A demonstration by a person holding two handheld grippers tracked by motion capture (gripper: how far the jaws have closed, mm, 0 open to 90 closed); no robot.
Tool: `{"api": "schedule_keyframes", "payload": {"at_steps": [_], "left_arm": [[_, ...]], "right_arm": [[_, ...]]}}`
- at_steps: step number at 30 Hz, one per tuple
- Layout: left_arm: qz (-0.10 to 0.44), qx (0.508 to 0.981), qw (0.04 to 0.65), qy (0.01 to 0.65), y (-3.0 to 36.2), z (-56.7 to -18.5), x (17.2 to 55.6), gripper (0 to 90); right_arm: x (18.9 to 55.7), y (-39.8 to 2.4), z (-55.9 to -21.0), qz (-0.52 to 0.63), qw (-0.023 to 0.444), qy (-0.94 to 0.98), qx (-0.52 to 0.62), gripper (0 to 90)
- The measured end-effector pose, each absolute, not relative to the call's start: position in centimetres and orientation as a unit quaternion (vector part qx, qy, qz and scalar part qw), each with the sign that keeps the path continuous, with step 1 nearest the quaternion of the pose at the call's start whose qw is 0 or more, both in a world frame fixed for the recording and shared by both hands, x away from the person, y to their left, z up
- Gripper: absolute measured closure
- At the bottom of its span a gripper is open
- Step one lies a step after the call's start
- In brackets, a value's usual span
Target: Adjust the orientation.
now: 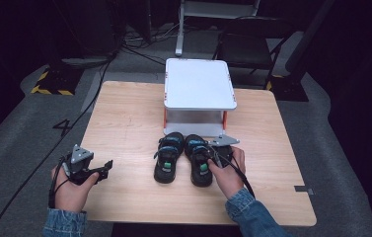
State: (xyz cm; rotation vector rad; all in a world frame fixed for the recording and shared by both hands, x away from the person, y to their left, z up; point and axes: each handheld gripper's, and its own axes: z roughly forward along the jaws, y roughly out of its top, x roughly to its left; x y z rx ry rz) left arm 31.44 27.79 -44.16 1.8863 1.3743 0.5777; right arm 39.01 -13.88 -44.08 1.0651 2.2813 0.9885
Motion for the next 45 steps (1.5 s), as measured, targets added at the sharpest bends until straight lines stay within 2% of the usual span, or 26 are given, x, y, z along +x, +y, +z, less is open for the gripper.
{"api": "schedule_keyframes", "payload": {"at_steps": [4,13,17,21,25,36,45], "left_arm": [[0.224,0.731,0.359,0.535,28.0,-44.2,31.2,25.6],[0.22,0.734,0.358,0.533,27.9,-44.4,31.3,25.6],[0.222,0.735,0.361,0.529,27.7,-44.3,31.5,25.6],[0.22,0.737,0.364,0.525,27.3,-44.2,31.8,25.6],[0.215,0.743,0.364,0.518,26.7,-44.1,32.3,25.6],[0.207,0.75,0.372,0.507,25.8,-44.0,34.0,25.4],[0.207,0.748,0.379,0.504,25.9,-43.5,35.3,25.1]], "right_arm": [[39.1,-12.6,-44.3,0.369,0.201,0.826,0.376,73.2],[39.6,-12.5,-45.0,0.385,0.212,0.81,0.388,72.7],[39.4,-12.5,-45.1,0.393,0.205,0.805,0.394,61.8],[39.1,-12.8,-44.9,0.41,0.208,0.795,0.396,44.2],[38.5,-13.5,-44.0,0.425,0.218,0.787,0.392,40.1],[36.6,-16.4,-41.9,0.453,0.219,0.766,0.4,34.4],[35.7,-17.2,-41.6,0.451,0.204,0.771,0.401,41.9]]}}
